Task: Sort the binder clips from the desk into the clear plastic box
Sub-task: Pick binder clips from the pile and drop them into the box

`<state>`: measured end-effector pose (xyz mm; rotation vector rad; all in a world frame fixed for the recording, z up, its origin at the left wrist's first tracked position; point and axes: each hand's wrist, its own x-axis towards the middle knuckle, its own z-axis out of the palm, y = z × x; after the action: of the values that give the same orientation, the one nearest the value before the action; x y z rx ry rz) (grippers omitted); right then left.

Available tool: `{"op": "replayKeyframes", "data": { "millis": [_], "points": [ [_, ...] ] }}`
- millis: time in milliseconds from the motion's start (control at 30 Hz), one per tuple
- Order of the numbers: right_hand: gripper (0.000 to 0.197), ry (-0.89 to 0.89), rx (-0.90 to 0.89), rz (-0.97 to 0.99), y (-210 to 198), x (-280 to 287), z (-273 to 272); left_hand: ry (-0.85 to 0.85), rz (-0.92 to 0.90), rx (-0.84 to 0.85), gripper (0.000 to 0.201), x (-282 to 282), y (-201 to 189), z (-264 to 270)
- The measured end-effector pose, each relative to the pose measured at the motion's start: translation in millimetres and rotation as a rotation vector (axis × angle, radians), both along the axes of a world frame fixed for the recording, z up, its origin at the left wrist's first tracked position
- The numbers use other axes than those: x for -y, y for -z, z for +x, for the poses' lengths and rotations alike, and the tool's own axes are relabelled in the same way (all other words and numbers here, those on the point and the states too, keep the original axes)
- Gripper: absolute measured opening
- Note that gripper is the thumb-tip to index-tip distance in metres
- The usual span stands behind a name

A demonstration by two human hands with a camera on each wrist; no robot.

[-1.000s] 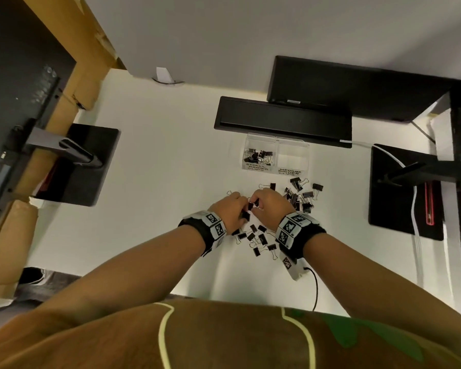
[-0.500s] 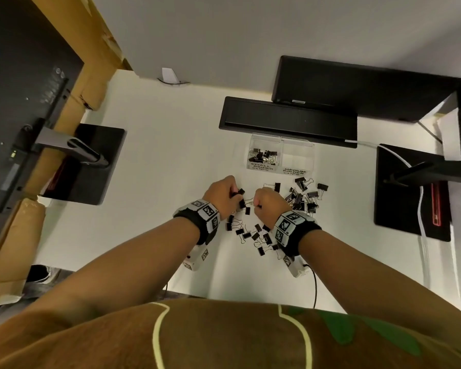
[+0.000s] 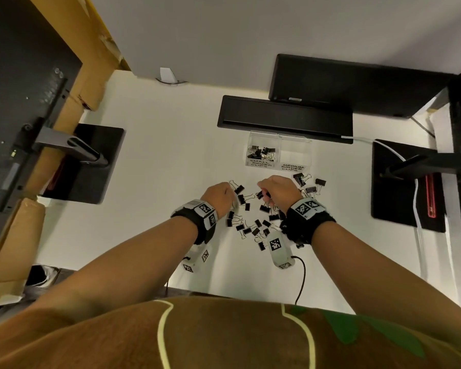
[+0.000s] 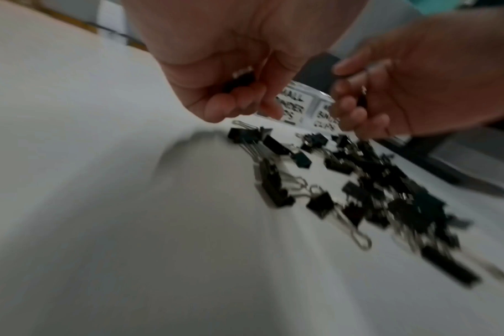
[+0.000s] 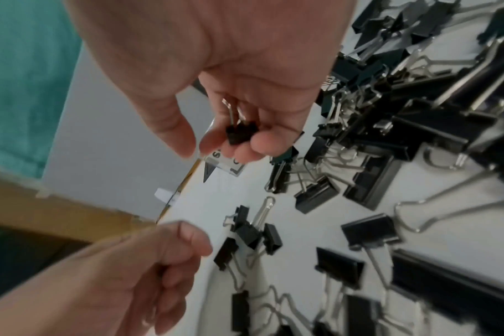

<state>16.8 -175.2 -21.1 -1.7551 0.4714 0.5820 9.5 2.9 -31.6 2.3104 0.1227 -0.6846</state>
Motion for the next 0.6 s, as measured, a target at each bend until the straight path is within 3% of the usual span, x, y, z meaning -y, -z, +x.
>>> {"op": "replayKeyframes", "data": {
  "millis": [133, 233, 333, 600],
  "points": [
    [0.011, -0.273, 0.122, -0.287, -1.5, -6.1, -7.6, 0.264, 0.066, 0.056, 0.016, 11.6, 1.9, -13.8],
    [0.007, -0.519, 0.150, -0.450, -0.5, -4.2, -18.9, 0.420, 0.150, 0.094, 0.026, 21.0, 5.6, -14.2],
    [0.014, -0.736, 0.175, -0.546, 3.0, 2.5, -32.1, 0.449, 0.233, 0.108, 0.030, 26.8, 7.4, -12.8],
    [0.026, -0.874, 0.177, -0.671, 10.5, 2.4, -47.1, 0.419, 0.251, 0.106, 0.022, 28.6, 6.9, -7.2]
  ]
}}
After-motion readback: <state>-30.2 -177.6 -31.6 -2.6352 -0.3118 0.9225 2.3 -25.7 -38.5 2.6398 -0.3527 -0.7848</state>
